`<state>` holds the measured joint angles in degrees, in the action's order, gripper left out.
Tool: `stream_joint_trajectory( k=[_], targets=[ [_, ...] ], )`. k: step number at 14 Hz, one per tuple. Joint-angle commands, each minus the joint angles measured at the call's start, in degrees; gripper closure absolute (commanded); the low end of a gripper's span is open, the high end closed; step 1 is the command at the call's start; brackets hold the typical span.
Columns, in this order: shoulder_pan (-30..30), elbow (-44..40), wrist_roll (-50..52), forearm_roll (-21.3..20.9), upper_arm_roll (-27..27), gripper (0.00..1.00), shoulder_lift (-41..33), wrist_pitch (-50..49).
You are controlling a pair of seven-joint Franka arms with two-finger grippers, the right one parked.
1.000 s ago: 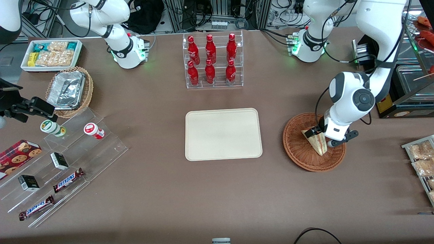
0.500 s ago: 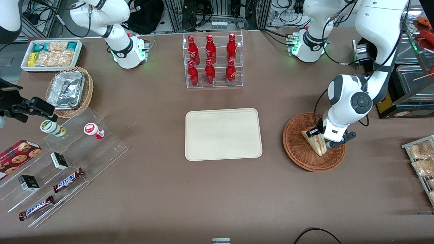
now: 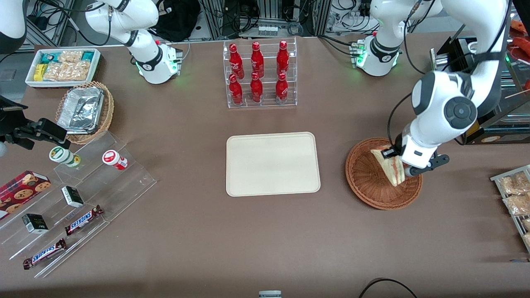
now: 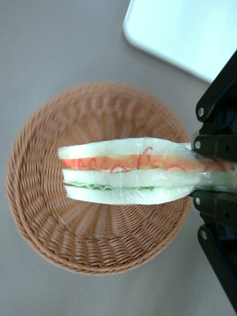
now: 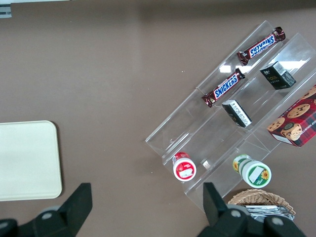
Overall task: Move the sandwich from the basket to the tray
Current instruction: 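Carry the sandwich with the left gripper over the cream tray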
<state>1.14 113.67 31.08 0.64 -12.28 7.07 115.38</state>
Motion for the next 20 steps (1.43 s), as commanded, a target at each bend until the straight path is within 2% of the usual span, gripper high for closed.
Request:
stream_joint_trajectory(
  k=[1, 4, 6, 9, 12, 20],
  targets=[
    [7.44, -9.84, 3.01, -0.37, -0.03, 0.89, 4.78, -5.68],
    [15.44, -14.69, 5.47, -0.28, -0.03, 0.88, 9.87, -5.17],
    [20.98, -20.38, 7.14, -0.20, -0.03, 0.87, 15.83, -4.29],
    [26.35, -26.47, 9.78, -0.37, 0.06, 0.87, 23.58, -3.06],
    [30.05, -26.74, 9.87, -0.46, 0.15, 0.81, 27.80, 4.48],
    [32.78, -26.74, 10.75, -0.55, 0.23, 0.81, 33.44, 10.91]
  ],
)
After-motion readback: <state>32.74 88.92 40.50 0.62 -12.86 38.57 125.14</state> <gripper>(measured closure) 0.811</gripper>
